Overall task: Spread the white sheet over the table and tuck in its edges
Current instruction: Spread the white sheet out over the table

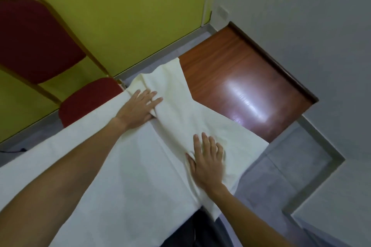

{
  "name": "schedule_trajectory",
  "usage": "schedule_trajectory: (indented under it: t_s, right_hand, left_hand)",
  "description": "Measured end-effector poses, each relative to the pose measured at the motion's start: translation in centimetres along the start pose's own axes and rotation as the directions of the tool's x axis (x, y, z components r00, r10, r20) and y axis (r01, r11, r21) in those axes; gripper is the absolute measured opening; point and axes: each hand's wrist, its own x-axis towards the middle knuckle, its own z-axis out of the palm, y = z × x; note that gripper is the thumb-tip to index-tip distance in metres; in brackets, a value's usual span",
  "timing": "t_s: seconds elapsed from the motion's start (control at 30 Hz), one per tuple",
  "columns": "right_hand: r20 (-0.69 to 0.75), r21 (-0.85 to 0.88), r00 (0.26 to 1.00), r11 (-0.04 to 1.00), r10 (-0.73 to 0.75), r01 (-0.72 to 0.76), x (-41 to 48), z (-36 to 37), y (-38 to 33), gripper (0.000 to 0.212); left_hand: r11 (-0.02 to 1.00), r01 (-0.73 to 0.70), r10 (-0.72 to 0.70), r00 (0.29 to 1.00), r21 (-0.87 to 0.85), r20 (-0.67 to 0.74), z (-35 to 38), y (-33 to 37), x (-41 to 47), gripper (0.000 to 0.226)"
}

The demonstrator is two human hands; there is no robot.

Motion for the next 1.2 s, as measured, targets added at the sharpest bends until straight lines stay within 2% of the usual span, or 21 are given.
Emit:
schedule_trajectory:
  t_s: [0.13,0.2,0.27,0.37,0.43,0.5,0.53,0.6,0.67,0.73,0.8,0.87,0.9,0.97,1.07,1.2]
  right_hand:
    - [0.008,-0.017,1.0,1.0,0.023,-0.023,-0.1,-0.4,-0.2,0.059]
    - [0.011,0.008,0.999,0.999,0.038,-0.038,0.1,-0.5,0.0,0.062]
    - [-0.009,0.067,0.999,0.997,0.042,-0.041,0.2,-1.0,0.2,0.067]
    - [-0.05,0.221,0.995,0.972,0.09,-0.077,1.1,-2.6,0.4,0.07]
    - [-0.099,0.304,0.965,0.93,0.244,-0.204,2.4,-3.8,1.6,0.067]
    - [-0.142,0.286,0.906,0.893,0.398,-0.348,3.6,-3.9,4.4,0.063]
    - [-0.119,0.253,0.891,0.882,0.437,-0.399,3.9,-3.9,5.9,0.063]
    - [-0.026,0.151,0.903,0.895,0.428,-0.42,4.2,-3.6,8.4,0.058]
    - [-0.011,0.078,0.929,0.927,0.37,-0.368,3.9,-2.9,9.9,0.032]
    - [-0.019,0.028,0.946,0.946,0.323,-0.323,4.1,-3.2,10.6,0.009]
    - [-0.035,0.111,0.92,0.917,0.39,-0.384,4.7,-4.6,11.1,0.012]
    - [0.035,0.228,0.859,0.833,0.511,-0.505,5.3,-7.1,11.8,0.018]
    - [0.079,0.239,0.849,0.816,0.523,-0.526,5.4,-8.4,12.3,0.023]
    - [0.016,0.267,0.861,0.828,0.508,-0.493,5.7,-10.9,13.9,0.035]
    - [-0.137,0.253,0.879,0.874,0.457,-0.415,7.5,-14.4,17.2,0.032]
    - [-0.284,0.216,0.832,0.877,0.477,-0.43,11.0,-19.4,22.1,0.032]
  left_hand:
    - [0.986,-0.152,0.159,0.98,0.062,-0.122,-0.5,-0.9,1.7,0.039]
    - [0.97,-0.22,0.231,0.967,0.1,-0.111,-1.1,-1.4,3.2,0.024]
    - [0.948,-0.292,0.3,0.953,0.13,-0.045,-1.8,-1.9,4.4,0.019]
    - [0.923,-0.353,0.342,0.935,0.151,0.098,-3.6,-2.1,5.7,0.036]
    - [0.924,-0.33,0.293,0.935,0.194,0.198,-4.9,-2.0,6.3,0.036]
    - [0.897,-0.347,0.282,0.926,0.274,0.25,-6.1,-1.9,6.5,0.036]
    - [0.881,-0.36,0.285,0.922,0.306,0.264,-6.6,-1.8,6.6,0.037]
    - [0.864,-0.378,0.29,0.914,0.333,0.285,-7.7,-1.9,7.2,0.041]
    - [0.86,-0.389,0.307,0.912,0.331,0.273,-8.7,-2.2,7.8,0.054]
    - [0.842,-0.433,0.369,0.898,0.323,0.241,-10.0,-2.4,8.5,0.077]
    - [0.81,-0.491,0.425,0.868,0.321,0.255,-11.6,-2.4,9.0,0.095]
    - [0.789,-0.512,0.433,0.855,0.339,0.284,-14.0,-2.6,9.5,0.096]
    - [0.788,-0.509,0.428,0.857,0.346,0.287,-15.2,-2.7,9.9,0.094]
    - [0.779,-0.507,0.436,0.861,0.368,0.262,-17.8,-2.5,10.9,0.09]
    - [0.755,-0.535,0.512,0.842,0.38,0.168,-22.1,-1.1,13.2,0.093]
    - [0.813,-0.495,0.538,0.84,0.305,-0.072,-27.2,1.1,17.0,0.085]
